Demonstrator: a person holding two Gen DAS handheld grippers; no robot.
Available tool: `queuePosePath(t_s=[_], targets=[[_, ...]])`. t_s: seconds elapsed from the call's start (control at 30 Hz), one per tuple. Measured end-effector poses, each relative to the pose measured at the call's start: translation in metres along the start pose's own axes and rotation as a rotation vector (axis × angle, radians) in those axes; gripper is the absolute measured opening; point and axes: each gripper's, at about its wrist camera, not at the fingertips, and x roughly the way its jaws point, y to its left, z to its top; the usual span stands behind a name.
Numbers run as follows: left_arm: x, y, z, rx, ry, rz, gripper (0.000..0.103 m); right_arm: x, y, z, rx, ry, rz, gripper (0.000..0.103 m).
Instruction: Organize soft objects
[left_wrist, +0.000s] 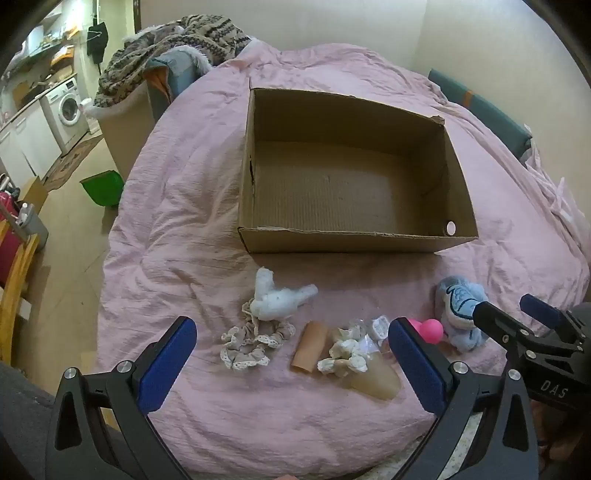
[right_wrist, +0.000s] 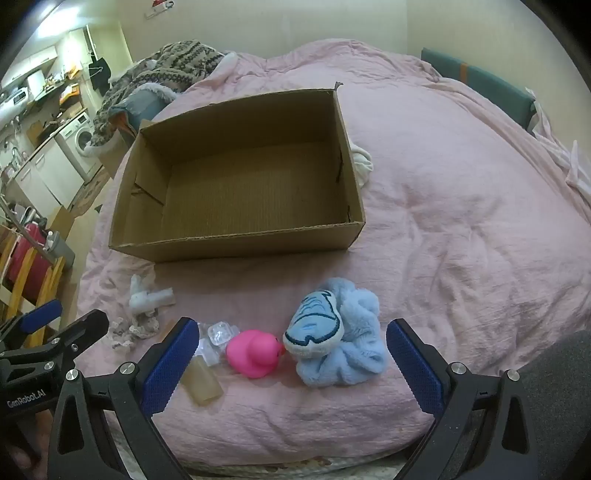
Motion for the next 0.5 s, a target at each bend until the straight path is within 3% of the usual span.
queuePosePath(t_s=[0.5], targets=[[-0.0001, -0.0002, -0.0001, -0.002, -0.001, -0.001, 0.103, -0.0006, 0.0007, -0.0007, -0.002, -0.011, -0.001, 0.103]])
